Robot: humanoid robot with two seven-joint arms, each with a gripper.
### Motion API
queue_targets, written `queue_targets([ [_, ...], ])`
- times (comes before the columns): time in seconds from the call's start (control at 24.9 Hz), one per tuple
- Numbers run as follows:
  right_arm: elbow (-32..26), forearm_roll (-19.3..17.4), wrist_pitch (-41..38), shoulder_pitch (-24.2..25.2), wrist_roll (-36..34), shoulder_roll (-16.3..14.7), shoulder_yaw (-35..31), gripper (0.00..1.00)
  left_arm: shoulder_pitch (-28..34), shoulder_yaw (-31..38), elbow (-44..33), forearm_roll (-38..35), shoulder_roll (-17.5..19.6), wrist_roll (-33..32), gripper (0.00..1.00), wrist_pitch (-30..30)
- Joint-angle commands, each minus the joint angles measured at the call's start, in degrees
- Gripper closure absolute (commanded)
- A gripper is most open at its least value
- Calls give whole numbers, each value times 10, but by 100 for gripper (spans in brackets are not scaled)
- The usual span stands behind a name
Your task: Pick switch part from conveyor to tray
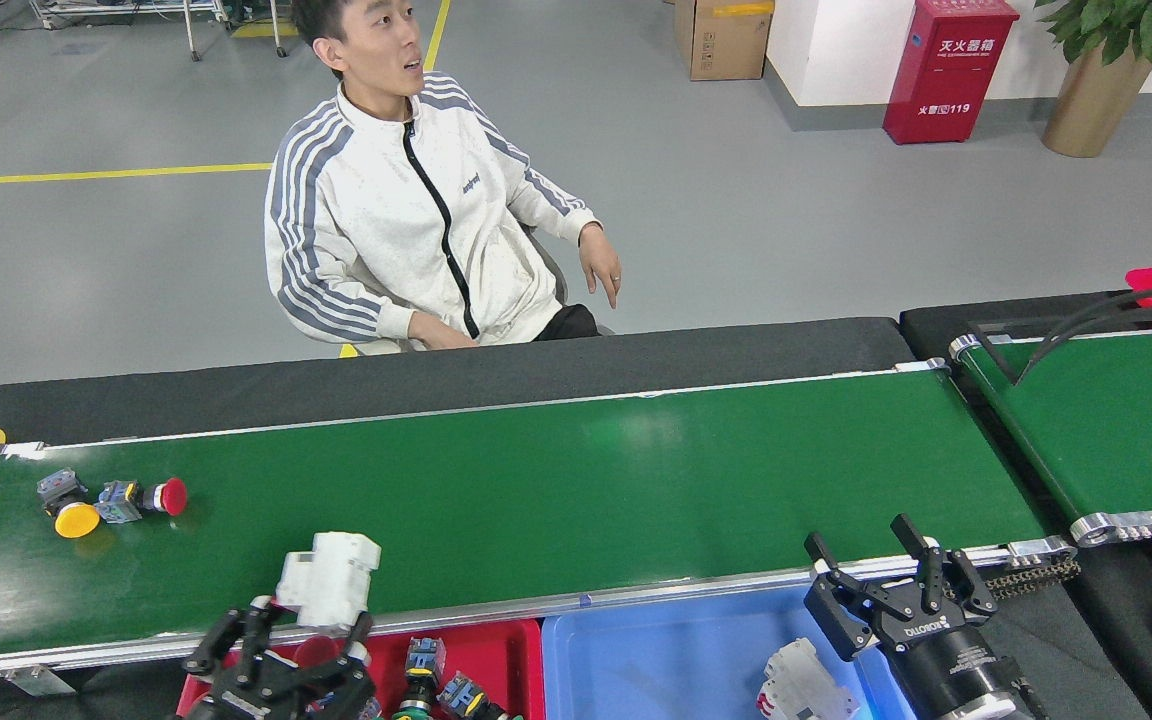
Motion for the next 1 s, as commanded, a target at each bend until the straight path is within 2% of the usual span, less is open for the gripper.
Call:
queue_targets([
  [0.0, -8, -1, -3, -6, -5, -6, -4, 0, 1, -29, -23, 0, -11, 2, 69, -9],
  [0.2, -8, -1, -2, -5, -4, -5, -5, 0, -1, -143, -24, -16, -18, 1, 69, -4],
  [0.32, -8, -1, -2, -4, -5, -6, -5, 0, -1, -228, -25, -47, -21, 2, 68, 56],
  [0.4, -8, -1, -1, -4, -4, -6, -5, 0, -1, -267, -24, -54, -21, 1, 64, 103],
  [0.44, -9, -1, 0, -4, -4, -4, -5, 0, -2, -276, -24, -55, -21, 1, 56, 116],
  [0.48, -11, -1, 1, -3, -4, -3, -5, 0, -2, -278, -24, -55, -21, 1, 41, 124],
  [0.52, -14, -1, 4, -1, -4, -3, -5, 1, -2, -279, -24, -55, -21, 3, 17, 131],
  [0.56, -17, 0, 5, 4, -4, -3, -6, 1, -1, -279, -24, -54, -21, 4, 0, 137],
  [0.8, -43, 3, 40, 52, -5, -15, -16, 0, 1, -274, -24, -53, -21, 5, 0, 136],
  [0.96, -46, 3, 40, 56, -5, -17, -17, 0, 1, -237, -25, -51, -22, 10, 0, 149],
])
